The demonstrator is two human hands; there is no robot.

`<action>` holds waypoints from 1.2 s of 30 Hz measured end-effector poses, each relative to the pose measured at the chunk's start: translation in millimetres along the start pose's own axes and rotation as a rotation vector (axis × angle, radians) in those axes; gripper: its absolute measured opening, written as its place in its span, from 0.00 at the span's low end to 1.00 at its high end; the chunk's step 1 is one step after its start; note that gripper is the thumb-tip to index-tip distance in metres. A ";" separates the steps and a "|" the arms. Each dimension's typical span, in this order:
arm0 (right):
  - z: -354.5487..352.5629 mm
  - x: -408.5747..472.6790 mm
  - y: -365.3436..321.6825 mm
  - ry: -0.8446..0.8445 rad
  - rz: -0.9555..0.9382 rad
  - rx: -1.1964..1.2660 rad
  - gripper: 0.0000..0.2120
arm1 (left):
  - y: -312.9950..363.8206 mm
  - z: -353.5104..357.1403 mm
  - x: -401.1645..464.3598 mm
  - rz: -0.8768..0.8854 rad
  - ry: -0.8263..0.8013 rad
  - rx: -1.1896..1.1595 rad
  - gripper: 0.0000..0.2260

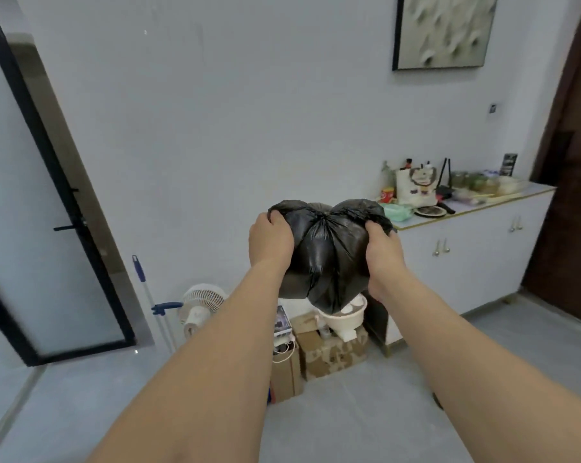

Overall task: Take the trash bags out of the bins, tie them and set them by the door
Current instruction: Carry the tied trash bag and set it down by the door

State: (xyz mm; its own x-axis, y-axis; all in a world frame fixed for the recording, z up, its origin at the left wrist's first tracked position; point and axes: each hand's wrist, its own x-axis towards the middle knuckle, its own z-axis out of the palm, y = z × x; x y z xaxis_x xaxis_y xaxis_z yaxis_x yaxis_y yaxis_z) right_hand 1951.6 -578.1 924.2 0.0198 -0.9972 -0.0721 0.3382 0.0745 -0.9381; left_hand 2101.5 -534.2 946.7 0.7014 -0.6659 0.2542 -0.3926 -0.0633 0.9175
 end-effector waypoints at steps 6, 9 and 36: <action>-142.0 53.5 -48.1 0.151 -0.052 0.036 0.10 | 55.7 150.5 -42.0 0.071 -0.176 -0.059 0.17; -216.3 81.6 -73.7 0.230 -0.077 0.051 0.11 | 83.6 232.4 -68.0 0.104 -0.271 -0.095 0.17; -690.7 393.5 -176.6 0.897 -0.149 0.120 0.17 | 220.4 866.2 -167.5 0.238 -0.972 -0.205 0.13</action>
State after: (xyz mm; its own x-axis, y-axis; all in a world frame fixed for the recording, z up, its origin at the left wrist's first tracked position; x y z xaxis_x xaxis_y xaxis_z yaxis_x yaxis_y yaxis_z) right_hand 1249.9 -979.7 827.6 -0.7529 -0.6143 -0.2361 0.3751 -0.1058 -0.9209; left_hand 1382.2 -1080.5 841.4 -0.2036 -0.9655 0.1621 -0.2854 0.2169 0.9335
